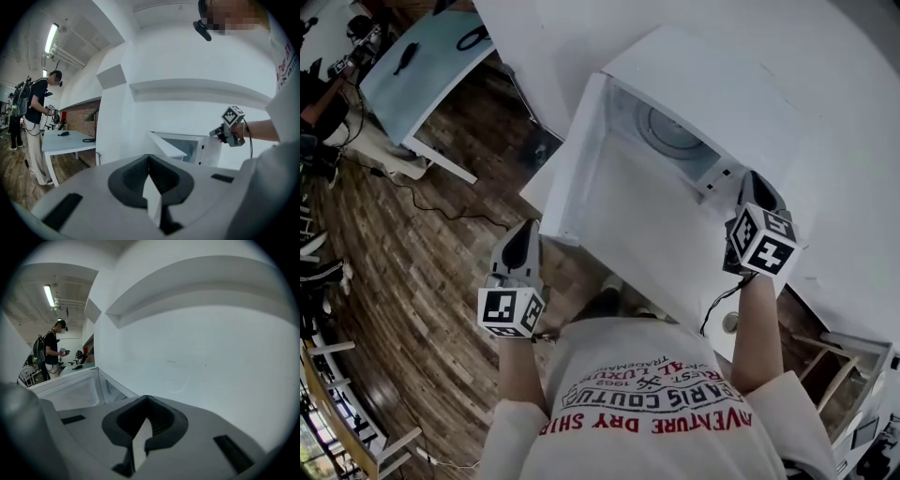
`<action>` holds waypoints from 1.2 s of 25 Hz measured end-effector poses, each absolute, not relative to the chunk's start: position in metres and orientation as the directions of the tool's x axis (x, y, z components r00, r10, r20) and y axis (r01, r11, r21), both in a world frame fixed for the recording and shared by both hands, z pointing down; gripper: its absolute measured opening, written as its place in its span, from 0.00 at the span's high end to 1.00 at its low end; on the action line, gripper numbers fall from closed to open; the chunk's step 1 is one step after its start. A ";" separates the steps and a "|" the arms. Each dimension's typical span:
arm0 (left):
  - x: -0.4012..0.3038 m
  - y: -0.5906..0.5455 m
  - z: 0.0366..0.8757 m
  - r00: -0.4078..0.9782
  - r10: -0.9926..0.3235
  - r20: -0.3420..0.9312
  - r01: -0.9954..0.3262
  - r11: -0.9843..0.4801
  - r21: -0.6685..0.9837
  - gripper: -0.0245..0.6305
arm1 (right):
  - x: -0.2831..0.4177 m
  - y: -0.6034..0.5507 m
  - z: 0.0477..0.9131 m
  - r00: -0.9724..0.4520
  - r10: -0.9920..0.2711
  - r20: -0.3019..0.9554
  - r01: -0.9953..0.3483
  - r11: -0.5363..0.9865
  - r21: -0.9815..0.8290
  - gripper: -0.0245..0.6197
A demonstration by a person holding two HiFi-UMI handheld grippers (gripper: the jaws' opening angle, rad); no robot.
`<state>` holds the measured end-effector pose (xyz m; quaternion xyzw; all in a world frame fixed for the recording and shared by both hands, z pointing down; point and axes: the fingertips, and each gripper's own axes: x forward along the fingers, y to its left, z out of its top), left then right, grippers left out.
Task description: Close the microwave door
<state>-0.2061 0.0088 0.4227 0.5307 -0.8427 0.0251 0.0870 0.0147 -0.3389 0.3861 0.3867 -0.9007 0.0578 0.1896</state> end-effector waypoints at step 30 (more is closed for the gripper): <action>-0.098 -0.157 0.427 0.121 -0.962 0.246 -0.989 -0.096 0.110 0.95 | 0.011 -0.338 0.389 -0.670 -0.578 0.466 -0.668 0.743 -0.038 0.94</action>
